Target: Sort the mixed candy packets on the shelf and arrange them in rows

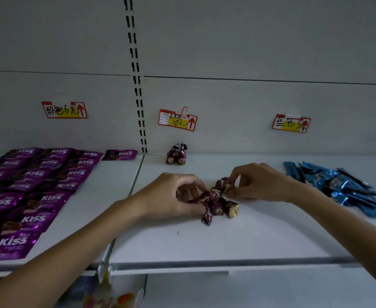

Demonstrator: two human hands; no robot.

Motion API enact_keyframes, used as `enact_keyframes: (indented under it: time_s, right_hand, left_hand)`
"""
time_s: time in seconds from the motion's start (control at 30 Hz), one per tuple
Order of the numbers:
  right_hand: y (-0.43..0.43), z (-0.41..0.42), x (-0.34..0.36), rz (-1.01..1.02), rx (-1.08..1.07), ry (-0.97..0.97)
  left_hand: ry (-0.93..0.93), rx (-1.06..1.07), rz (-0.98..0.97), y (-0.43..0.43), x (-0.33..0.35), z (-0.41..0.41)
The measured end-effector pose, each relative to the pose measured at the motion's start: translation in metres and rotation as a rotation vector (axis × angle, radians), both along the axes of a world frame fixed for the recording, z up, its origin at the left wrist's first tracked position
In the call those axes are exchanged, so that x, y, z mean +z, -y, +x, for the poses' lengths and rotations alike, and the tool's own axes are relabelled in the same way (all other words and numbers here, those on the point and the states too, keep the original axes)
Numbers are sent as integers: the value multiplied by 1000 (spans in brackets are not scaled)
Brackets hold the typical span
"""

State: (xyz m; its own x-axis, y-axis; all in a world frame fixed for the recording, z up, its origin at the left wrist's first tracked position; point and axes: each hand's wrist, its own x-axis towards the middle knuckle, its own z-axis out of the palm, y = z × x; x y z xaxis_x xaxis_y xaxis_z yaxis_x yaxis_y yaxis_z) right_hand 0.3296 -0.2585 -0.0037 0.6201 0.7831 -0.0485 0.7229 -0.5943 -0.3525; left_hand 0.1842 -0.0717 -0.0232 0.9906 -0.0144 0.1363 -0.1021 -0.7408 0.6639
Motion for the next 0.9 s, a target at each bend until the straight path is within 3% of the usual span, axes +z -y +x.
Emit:
enact_keyframes:
  time_s: [0.27,0.47,0.67,0.9]
  right_hand:
    - [10,-7,2,127,15,-75]
    - [-1,-7,-5,176,-25,-7]
    - [-4,-5,-5,400,-111,-62]
    - [-21,-5,0,476,-36,-103]
  left_hand:
    - [35,81,-2,-9,0,-9]
    - [57,93,-28,-14,1,-12]
    - [35,117,12,-18,-1,-5]
    - [29,83,91,-14,0,13]
